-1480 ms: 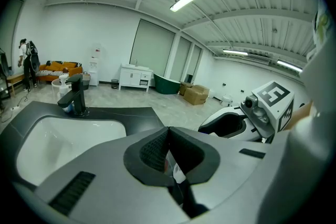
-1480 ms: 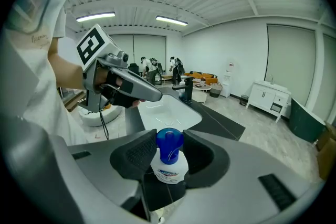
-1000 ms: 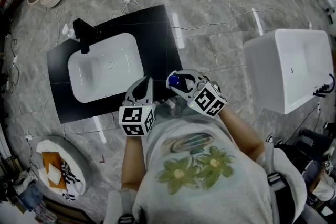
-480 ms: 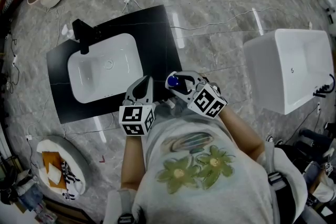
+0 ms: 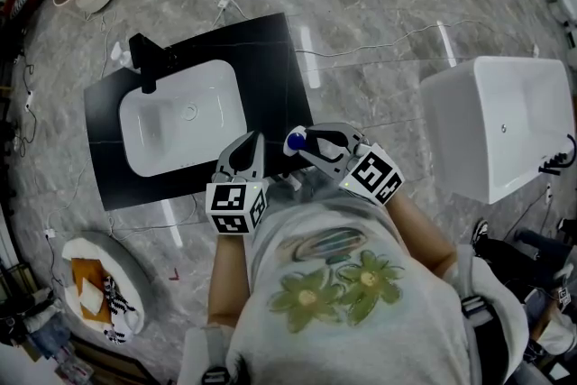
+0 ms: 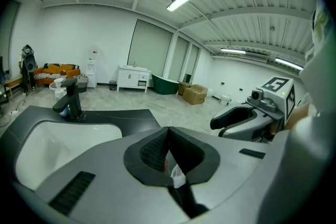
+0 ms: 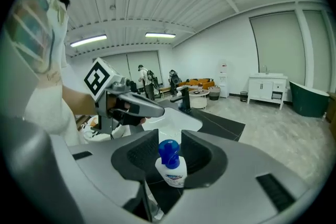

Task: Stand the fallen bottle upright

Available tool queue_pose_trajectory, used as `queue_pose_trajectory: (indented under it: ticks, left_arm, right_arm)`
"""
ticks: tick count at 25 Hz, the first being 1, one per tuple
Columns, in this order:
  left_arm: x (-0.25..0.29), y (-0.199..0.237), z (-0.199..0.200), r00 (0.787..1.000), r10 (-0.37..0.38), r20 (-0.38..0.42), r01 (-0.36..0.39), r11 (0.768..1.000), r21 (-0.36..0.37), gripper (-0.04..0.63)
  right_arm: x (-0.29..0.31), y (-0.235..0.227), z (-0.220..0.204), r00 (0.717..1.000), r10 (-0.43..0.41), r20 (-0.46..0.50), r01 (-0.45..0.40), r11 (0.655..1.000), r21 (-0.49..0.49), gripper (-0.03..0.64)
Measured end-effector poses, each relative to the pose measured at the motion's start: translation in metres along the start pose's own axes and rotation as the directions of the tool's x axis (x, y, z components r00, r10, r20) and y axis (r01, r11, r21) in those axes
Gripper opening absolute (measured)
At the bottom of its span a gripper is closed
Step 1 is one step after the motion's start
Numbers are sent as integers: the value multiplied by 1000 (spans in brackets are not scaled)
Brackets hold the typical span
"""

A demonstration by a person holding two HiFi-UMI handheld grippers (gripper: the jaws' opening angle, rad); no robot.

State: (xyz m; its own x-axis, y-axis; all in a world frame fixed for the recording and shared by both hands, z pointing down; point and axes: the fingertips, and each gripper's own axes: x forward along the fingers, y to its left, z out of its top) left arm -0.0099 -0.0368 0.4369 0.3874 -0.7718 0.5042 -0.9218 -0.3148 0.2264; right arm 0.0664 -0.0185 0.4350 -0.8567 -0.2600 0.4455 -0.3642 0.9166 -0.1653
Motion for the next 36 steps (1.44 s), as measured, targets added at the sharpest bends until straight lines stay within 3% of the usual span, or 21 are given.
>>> queue_pose_trajectory:
  ticks: [3,8,13,36]
  left_arm:
    - [-1,-4,1,1000,3,4,-3,1000,2,17]
    - [-5,-11,4,1000,5,18,-5,1000,2,17]
    - [-9,-15,4,1000,6,24,-6,1000,2,17]
    - [-12,-19,-7,1000,-10,13,10,1000,5,17]
  right_arm:
    - [-12,-8,14,996,-13,83,11,1000,25,74]
    - [-24,-18,29,986,-46,163,36,997,64,51]
    - [-23,-22,24,986,-88,141,82,995,53,43]
    - [-16,-24,17,987,-119,111,112,991,66,41]
